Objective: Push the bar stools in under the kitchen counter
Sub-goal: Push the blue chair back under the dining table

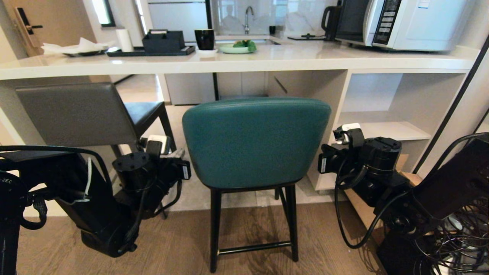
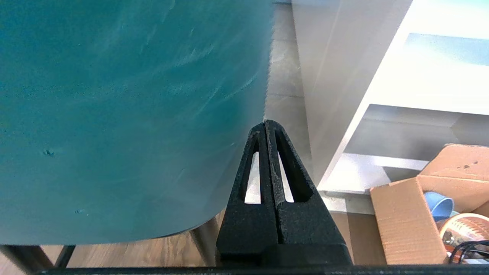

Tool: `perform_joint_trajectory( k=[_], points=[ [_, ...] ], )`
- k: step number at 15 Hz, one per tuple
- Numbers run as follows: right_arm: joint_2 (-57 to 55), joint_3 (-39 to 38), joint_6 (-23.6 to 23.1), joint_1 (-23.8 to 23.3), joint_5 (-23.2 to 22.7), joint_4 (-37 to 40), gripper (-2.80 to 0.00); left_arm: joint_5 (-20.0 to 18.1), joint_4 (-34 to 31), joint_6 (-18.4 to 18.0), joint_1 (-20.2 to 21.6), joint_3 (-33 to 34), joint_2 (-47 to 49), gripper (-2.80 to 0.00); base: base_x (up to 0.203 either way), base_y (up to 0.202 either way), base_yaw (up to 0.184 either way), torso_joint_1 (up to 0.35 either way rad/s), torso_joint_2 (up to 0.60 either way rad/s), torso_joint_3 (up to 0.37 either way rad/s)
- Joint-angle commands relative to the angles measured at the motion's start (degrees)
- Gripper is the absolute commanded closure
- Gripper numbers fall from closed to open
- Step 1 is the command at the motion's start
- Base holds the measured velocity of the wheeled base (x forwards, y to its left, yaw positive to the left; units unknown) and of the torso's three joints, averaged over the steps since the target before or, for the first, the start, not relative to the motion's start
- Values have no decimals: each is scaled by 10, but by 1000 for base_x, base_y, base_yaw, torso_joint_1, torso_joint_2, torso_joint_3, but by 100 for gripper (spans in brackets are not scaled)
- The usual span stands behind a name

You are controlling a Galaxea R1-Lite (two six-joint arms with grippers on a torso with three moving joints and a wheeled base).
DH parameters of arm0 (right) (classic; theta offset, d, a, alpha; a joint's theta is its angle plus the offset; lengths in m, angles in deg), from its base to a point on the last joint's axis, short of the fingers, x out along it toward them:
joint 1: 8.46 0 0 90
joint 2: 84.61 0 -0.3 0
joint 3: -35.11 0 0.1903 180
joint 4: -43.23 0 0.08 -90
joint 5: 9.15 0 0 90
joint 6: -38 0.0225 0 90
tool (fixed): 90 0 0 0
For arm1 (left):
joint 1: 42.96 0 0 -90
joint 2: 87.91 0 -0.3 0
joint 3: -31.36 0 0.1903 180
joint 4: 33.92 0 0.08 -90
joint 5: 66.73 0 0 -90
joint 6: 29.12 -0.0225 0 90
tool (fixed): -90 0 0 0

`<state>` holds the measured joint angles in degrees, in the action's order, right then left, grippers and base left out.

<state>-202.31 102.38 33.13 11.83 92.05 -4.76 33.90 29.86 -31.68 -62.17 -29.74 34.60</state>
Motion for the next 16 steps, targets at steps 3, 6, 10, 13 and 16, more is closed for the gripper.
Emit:
perform_joint_trajectory(
  k=[3,6,10,13,16],
  points=[
    [19,-5,0,0,2,-4,0,4,5,-10,-10,38,-5,0,0,0,0,0,0,0],
    [59,-33,2,-3,3,-6,0,6,5,-29,-5,84,-44,0,0,0,0,0,0,0],
    [140,-125,26,-27,0,-9,0,6,5,-30,15,172,-113,0,0,0,0,0,0,0],
    [184,-173,33,-39,1,-11,0,26,5,-20,14,214,-143,0,0,0,0,0,0,0],
    [204,-191,32,-39,1,-12,0,30,5,-13,13,227,-161,0,0,0,0,0,0,0]
  ],
)
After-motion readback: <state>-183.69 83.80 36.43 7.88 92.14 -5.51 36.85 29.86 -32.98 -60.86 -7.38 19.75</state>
